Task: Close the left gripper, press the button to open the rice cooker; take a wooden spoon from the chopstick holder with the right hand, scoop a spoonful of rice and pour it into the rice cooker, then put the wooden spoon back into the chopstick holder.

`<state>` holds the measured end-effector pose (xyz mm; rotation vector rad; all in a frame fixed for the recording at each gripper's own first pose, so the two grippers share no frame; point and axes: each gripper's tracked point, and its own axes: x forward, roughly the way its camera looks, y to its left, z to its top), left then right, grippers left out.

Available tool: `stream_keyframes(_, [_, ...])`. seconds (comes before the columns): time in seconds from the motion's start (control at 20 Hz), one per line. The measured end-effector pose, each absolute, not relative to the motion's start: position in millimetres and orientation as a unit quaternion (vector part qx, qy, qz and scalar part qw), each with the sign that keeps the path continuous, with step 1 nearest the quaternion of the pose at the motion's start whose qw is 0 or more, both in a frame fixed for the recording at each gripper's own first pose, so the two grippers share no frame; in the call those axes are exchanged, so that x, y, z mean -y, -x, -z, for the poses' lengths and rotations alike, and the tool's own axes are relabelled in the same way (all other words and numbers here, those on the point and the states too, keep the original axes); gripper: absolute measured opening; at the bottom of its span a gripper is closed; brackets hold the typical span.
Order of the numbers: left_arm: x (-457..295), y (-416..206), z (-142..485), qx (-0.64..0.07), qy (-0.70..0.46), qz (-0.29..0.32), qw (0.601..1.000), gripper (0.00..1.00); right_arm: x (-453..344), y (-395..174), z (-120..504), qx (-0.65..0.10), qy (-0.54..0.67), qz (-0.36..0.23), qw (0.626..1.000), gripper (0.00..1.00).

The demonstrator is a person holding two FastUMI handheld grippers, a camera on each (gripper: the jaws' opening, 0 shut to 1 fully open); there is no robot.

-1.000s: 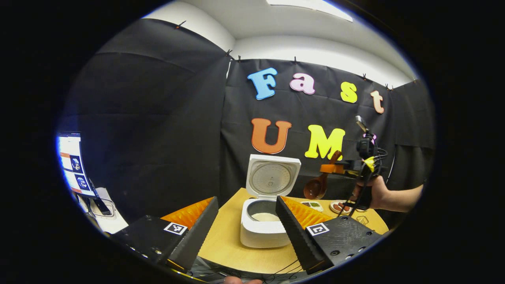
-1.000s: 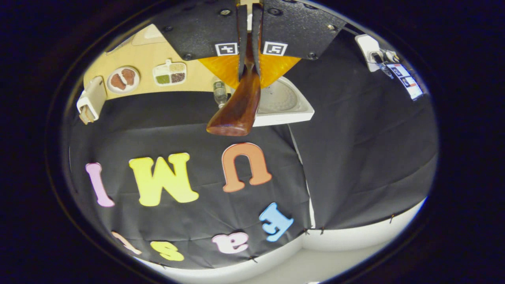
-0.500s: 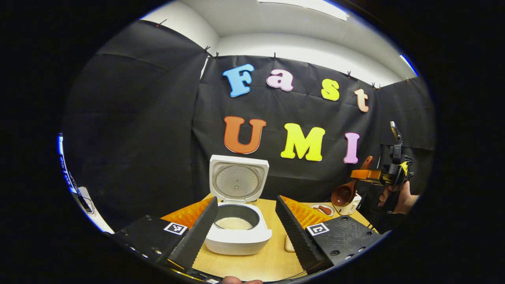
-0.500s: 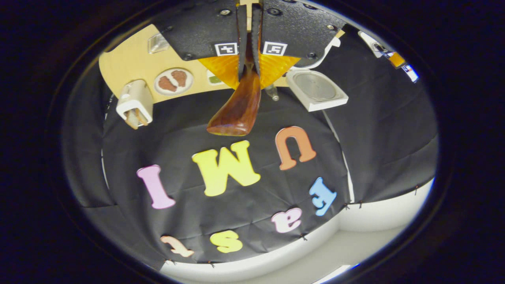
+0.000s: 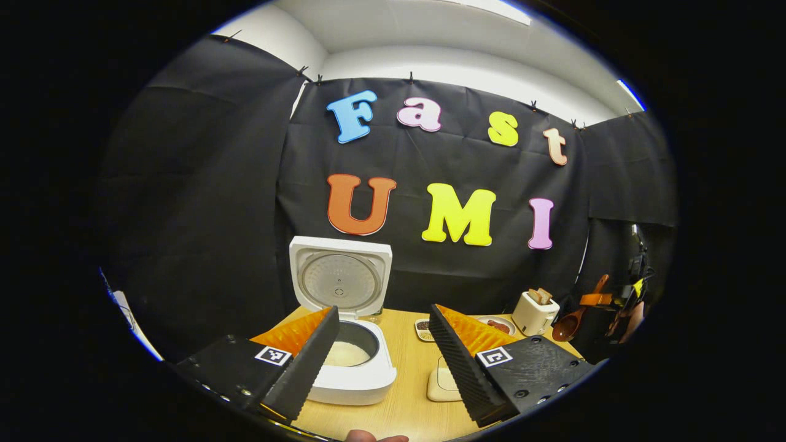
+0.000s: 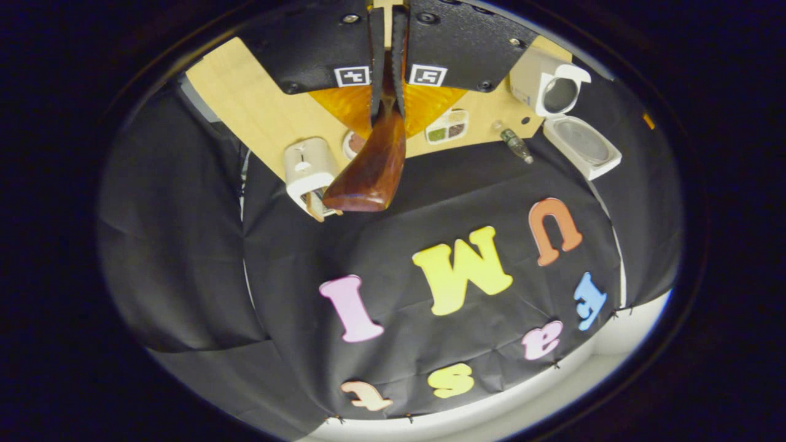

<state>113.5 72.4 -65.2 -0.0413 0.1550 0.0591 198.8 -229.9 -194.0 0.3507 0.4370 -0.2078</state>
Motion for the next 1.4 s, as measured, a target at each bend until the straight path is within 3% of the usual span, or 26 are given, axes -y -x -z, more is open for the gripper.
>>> stream_keyframes(0.3, [-57,-122,68,-0.097,0.019,-0.037,0.994,0.94,239,-221,281,-0.251,-0.184,0.121,0.943,0.10])
stream_keyframes(0.6, [-60,-115,66,-0.111,0.008,-0.057,0.992,0.94,234,-231,329,-0.262,-0.158,0.109,0.946,0.10])
stream_keyframes(1.1, [-65,-112,60,-0.121,0.015,-0.083,0.989,0.94,218,-238,368,-0.272,-0.124,0.091,0.950,0.17])
stream_keyframes(1.3, [-71,-106,58,-0.121,0.019,-0.092,0.988,0.94,213,-238,356,-0.264,-0.122,0.080,0.953,0.19])
stream_keyframes(1.4, [-72,-107,51,-0.113,0.018,-0.088,0.990,0.94,216,-237,344,-0.257,-0.112,0.083,0.956,0.39])
